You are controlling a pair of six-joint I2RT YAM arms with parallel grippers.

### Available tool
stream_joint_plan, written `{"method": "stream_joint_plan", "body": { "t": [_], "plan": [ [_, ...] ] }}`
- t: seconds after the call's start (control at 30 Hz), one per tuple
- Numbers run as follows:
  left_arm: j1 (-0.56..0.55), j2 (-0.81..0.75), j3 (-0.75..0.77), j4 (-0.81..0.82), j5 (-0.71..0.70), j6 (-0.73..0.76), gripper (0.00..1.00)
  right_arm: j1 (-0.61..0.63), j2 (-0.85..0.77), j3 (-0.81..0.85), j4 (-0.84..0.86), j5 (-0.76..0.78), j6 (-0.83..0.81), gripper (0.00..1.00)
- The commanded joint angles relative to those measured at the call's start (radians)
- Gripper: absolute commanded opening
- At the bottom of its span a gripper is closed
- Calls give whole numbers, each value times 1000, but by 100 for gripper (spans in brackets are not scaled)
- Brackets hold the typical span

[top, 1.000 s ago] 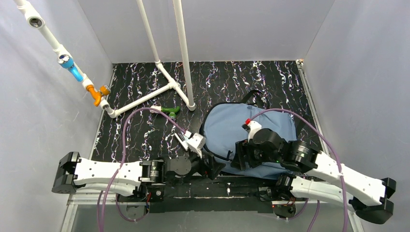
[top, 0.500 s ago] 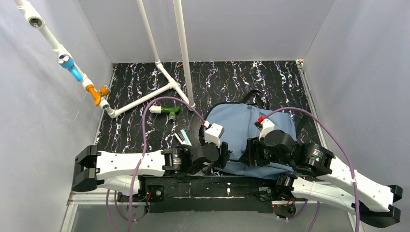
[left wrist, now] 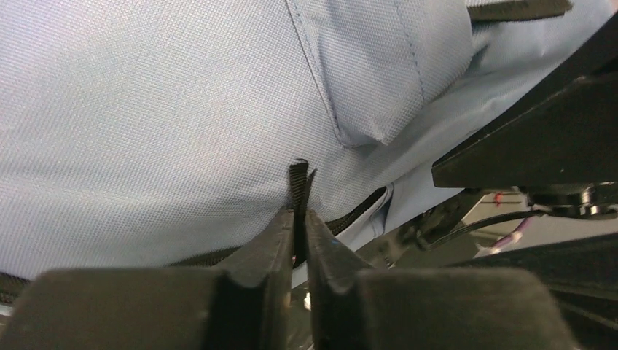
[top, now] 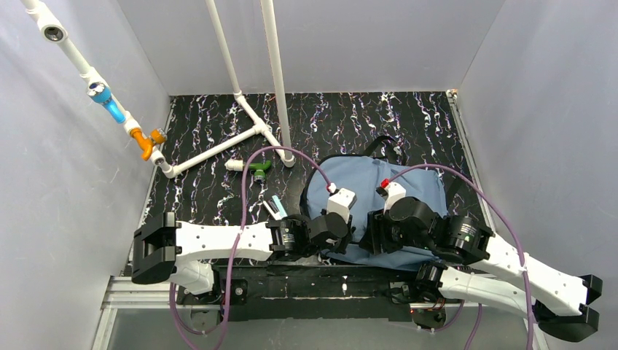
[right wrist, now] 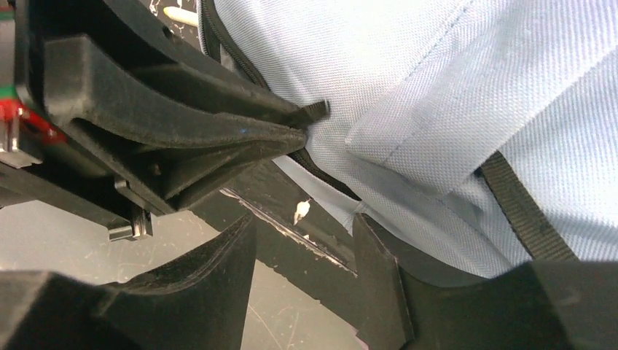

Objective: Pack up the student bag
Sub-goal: Zip the student bag at the center of the board.

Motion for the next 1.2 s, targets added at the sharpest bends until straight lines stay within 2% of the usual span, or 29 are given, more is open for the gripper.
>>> {"method": "stream_joint_plan", "body": {
  "t": [0.0, 0.1, 0.23, 0.33, 0.5, 0.6, 0.77, 0.87, 1.0, 1.1, 1.17],
  "plan": [
    [18, -32, 37, -47, -16, 28, 0, 2, 34, 2, 58, -14, -79, 57],
    [52, -147, -40, -19, -29, 7, 0, 2, 96, 37, 86, -48, -204, 60],
    [133, -284, -187, 181, 105, -131, 0, 11, 114, 43, 255, -120, -380, 69],
    [141, -271, -169, 199, 182, -140, 0, 18, 104, 2, 359, -128, -479, 77],
    [144, -278, -190, 254, 197, -204, 0, 36, 101, -50, 420, -129, -622, 88],
    [156, -275, -196, 306, 230, -239, 0, 48, 80, -79, 455, -85, -693, 87],
    [187, -284, -188, 373, 264, -296, 0, 53, 66, -104, 483, 54, -764, 74],
    [191, -296, -162, 374, 262, -293, 0, 53, 109, -93, 474, 175, -756, 47],
    [192, -311, -146, 372, 234, -268, 0, 53, 150, -85, 467, 235, -737, 16],
    [193, -327, -155, 368, 192, -260, 0, 53, 123, -101, 474, 288, -740, 2],
    [199, -336, -164, 366, 178, -265, 0, 53, 113, -106, 473, 279, -752, 1]
  ]
}}
